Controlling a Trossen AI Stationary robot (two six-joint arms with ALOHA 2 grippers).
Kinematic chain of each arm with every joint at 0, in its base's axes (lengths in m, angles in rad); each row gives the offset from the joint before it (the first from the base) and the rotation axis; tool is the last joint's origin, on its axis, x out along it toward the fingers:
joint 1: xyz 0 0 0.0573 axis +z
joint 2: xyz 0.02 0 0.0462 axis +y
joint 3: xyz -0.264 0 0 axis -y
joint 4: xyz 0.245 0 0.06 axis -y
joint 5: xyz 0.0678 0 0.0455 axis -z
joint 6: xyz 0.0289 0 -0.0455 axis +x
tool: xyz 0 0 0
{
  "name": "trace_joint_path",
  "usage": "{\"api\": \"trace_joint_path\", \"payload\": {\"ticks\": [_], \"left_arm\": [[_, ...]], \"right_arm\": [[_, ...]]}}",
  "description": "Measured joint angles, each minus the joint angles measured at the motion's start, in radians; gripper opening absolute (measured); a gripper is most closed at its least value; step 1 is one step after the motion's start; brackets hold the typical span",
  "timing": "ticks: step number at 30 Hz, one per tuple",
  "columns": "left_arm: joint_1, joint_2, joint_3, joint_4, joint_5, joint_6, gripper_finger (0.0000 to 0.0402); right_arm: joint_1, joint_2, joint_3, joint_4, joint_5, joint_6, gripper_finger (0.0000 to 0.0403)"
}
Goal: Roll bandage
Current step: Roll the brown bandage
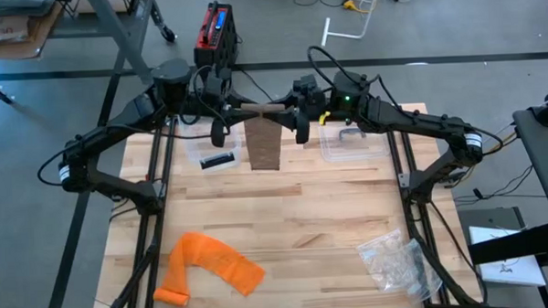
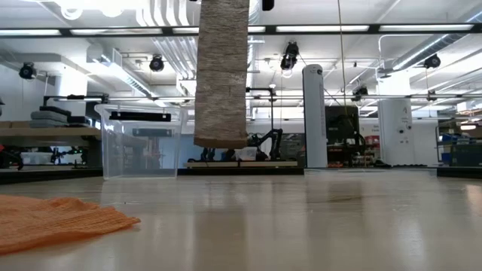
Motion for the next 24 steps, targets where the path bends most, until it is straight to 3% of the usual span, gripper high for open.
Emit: {"api": "trace_joint_path", "payload": {"ticks": [7,14,24], "left_arm": [[-0.005,0.0,-0.002,0.001,0.001,0.073,0.009],[-0.024,0.0,-0.003,0.031,-0.013,0.169,0.0087],[-0.031,0.0,-0.009,0.037,-0.032,0.291,0.0088]], "right_arm": [[-0.003,0.0,0.0,0.005,-0.011,0.224,0.0195],[-0.01,0.0,0.0,0.001,-0.048,0.324,0.0243],[-0.011,0.0,0.0,0.011,-0.036,0.422,0.0249]]}}
